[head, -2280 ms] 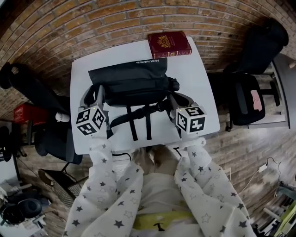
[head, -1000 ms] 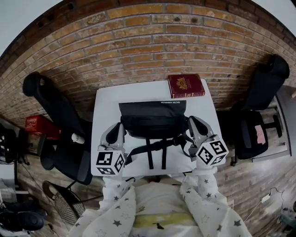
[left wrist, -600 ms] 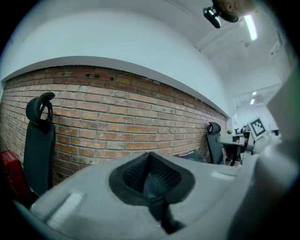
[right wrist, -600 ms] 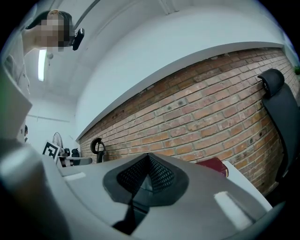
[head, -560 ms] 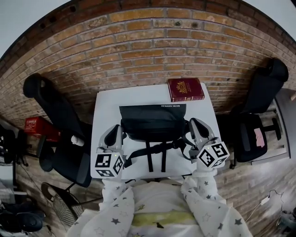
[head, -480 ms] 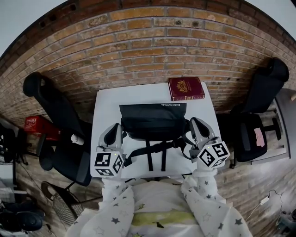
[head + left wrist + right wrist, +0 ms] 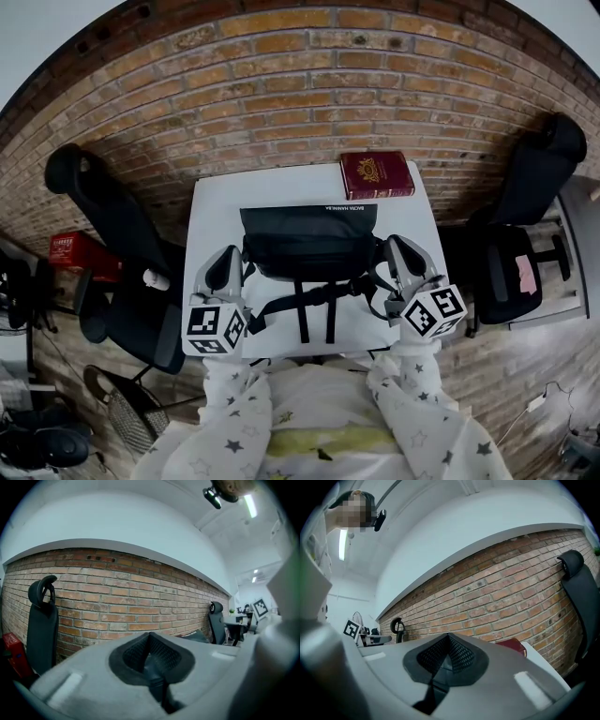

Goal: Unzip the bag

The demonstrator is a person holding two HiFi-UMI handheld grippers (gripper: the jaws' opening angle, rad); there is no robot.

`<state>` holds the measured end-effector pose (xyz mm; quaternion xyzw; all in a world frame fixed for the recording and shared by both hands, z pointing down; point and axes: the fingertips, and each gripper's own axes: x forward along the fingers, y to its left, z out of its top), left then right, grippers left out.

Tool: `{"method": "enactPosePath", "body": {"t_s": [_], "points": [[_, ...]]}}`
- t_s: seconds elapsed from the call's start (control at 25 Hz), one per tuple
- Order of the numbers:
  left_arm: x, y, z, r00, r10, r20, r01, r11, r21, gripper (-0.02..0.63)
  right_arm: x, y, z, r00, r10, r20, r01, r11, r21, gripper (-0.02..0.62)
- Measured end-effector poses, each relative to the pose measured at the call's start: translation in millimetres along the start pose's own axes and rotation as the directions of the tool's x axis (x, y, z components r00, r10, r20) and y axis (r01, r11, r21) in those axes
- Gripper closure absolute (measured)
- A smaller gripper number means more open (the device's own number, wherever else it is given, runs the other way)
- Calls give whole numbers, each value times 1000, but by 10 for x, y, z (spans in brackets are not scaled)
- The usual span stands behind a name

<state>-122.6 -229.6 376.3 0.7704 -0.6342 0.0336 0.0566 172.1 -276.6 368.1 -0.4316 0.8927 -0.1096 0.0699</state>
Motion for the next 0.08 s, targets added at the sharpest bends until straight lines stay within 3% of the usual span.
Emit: {"method": "enactPosePath", "body": {"t_s": [0.08], "points": [[7, -5, -1, 1000, 0, 1, 0, 1000, 2, 607, 5, 6, 10, 1000, -1, -6, 1, 1000, -2, 589]]}}
